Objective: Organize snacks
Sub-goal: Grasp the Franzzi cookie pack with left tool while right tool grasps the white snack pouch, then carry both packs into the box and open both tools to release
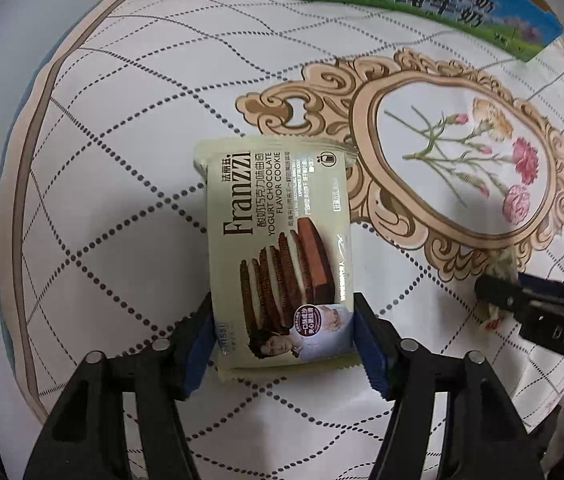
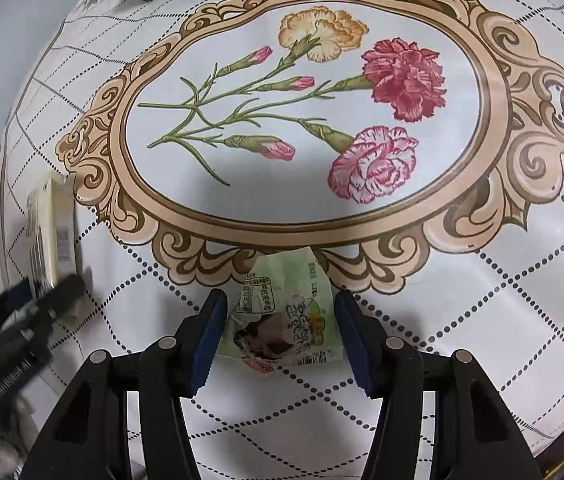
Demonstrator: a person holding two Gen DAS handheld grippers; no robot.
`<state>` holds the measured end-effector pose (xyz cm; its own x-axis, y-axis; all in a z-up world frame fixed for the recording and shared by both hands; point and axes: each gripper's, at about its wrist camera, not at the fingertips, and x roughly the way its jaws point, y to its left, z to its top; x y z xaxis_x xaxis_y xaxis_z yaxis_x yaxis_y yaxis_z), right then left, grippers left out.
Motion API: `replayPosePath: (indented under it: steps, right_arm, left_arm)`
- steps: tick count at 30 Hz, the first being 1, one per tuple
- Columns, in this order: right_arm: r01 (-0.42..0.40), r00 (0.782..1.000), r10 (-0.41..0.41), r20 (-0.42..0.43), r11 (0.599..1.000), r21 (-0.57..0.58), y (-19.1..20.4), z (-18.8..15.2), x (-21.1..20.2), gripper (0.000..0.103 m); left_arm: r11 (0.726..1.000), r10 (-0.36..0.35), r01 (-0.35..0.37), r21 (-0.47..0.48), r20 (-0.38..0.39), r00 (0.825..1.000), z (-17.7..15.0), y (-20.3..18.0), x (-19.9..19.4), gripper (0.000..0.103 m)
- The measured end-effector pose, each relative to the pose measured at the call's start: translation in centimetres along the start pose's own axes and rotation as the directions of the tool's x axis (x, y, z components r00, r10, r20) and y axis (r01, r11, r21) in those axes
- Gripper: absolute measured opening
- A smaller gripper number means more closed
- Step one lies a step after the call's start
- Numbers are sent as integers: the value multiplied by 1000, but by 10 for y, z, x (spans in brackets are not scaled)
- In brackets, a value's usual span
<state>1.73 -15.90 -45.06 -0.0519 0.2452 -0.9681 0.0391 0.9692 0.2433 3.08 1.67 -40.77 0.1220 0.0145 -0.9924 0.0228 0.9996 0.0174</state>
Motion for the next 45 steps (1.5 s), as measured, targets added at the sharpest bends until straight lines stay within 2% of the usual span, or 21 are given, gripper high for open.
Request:
replayPosePath:
  steps: [2, 3, 6, 9, 13, 17, 20, 24, 29, 32, 35, 36, 37, 43, 45]
  right_arm:
    - [-7, 1000, 7, -16, 1000, 13, -3, 1, 3, 64]
    - [-26, 999, 26, -29, 999, 23, -4, 3, 4, 71]
    - [-58, 997, 60, -50, 998, 38, 1, 15, 10, 82]
    - [-73, 996, 76, -54, 996, 50, 0, 17, 11, 84]
    - [-114, 992, 119, -40, 987, 115, -11, 23, 12, 84]
    - [-147, 988, 152, -15, 972, 183, -30, 36, 12, 84]
    - [-145, 989, 146, 7, 969, 202, -33, 37, 12, 84]
    - [-130, 992, 127, 26, 970, 207, -38, 35, 13, 84]
    - [-101, 995, 96, 36, 978, 181, -31, 32, 16, 84]
    - [-86, 996, 80, 44, 983, 160, -28, 31, 16, 84]
    - [-48, 998, 41, 52, 988, 145, -22, 30, 16, 73]
    - [-36, 998, 28, 55, 989, 141, -21, 30, 16, 68]
    - [-27, 998, 20, 58, 990, 136, -22, 28, 15, 62]
    - [-15, 997, 8, 80, 995, 96, -28, 13, 5, 61]
    - [-12, 996, 5, 86, 997, 75, -25, 11, 1, 60]
  left_arm:
    - [999, -23, 23, -23, -6, 1000, 5, -1, -1, 67]
    - [998, -47, 46, -43, -7, 999, 10, 2, -3, 68]
    - [980, -150, 146, -136, -16, 989, 24, 28, -9, 68]
    - [962, -179, 171, -212, -19, 984, 27, 45, -19, 68]
    - [957, -151, 143, -253, -15, 988, 42, 60, -20, 68]
    - [962, -136, 128, -240, -15, 991, 48, 57, -15, 68]
    - [973, -102, 97, -208, -12, 995, 58, 41, -8, 68]
    - [986, -60, 51, -161, -55, 997, 64, 25, 11, 68]
    - [996, 47, -53, -73, -80, 996, 65, 6, 29, 71]
    - [994, 101, -103, -24, -62, 993, 64, -6, 34, 71]
    - [991, 133, -133, 10, -33, 991, 64, -17, 38, 67]
    - [989, 145, -145, 15, -22, 989, 64, -21, 39, 57]
    - [989, 150, -150, 18, -15, 989, 63, -24, 39, 56]
    - [994, 113, -113, -13, 14, 994, 48, -36, 25, 55]
    - [996, 86, -86, -23, 13, 996, 34, -22, 6, 55]
